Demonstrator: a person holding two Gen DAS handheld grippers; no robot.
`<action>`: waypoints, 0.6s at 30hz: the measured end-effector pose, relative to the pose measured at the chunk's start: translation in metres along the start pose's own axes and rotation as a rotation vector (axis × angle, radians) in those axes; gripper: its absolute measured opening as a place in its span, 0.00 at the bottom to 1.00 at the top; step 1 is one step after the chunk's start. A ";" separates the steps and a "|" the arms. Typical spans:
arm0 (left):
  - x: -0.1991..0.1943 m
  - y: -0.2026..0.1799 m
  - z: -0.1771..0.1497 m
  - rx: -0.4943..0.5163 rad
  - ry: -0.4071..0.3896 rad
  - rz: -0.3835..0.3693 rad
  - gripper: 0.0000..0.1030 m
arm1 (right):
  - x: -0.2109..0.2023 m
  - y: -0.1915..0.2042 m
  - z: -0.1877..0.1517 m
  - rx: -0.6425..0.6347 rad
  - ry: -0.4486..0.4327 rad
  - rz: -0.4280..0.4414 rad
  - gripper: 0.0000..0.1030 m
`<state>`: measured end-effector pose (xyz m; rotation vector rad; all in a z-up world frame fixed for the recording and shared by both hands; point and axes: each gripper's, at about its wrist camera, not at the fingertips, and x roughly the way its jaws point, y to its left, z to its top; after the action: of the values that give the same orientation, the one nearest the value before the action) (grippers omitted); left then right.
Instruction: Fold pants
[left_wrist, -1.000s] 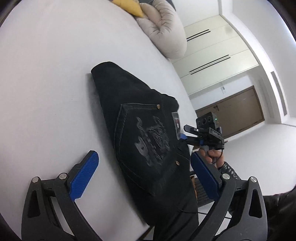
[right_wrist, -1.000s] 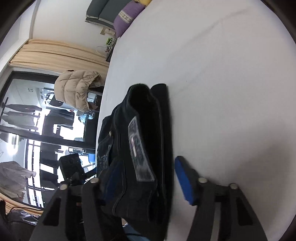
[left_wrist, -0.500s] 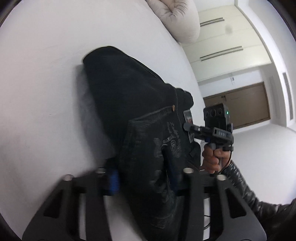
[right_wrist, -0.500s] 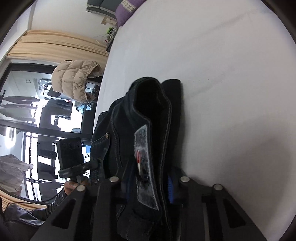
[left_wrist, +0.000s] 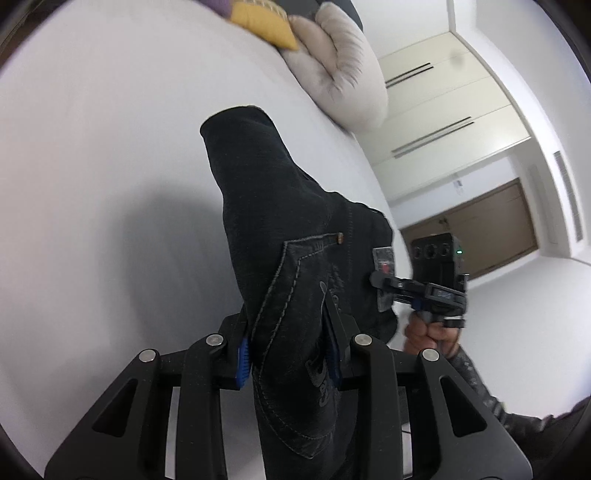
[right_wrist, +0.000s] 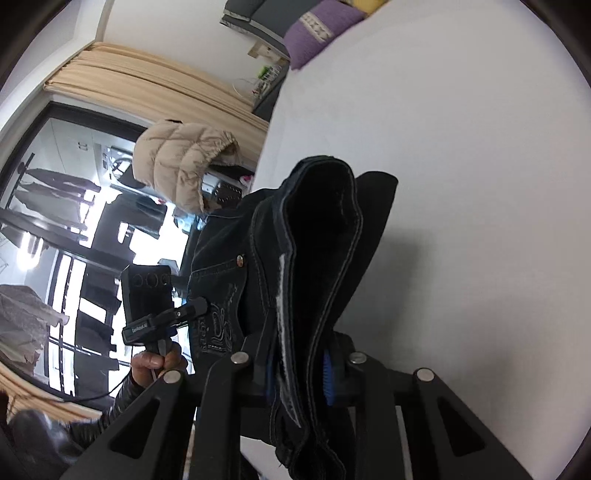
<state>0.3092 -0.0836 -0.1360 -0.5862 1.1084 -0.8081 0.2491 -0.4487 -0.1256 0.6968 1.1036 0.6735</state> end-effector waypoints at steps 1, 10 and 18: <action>-0.008 0.008 0.014 0.004 -0.009 0.020 0.28 | 0.010 0.005 0.013 -0.002 -0.006 0.000 0.21; -0.037 0.115 0.082 -0.091 -0.055 0.060 0.28 | 0.102 0.000 0.082 0.045 0.050 -0.016 0.21; -0.020 0.168 0.083 -0.165 -0.035 0.048 0.30 | 0.131 -0.036 0.086 0.106 0.086 -0.014 0.25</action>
<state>0.4279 0.0326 -0.2244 -0.7065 1.1598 -0.6665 0.3748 -0.3828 -0.2012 0.7555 1.2293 0.6412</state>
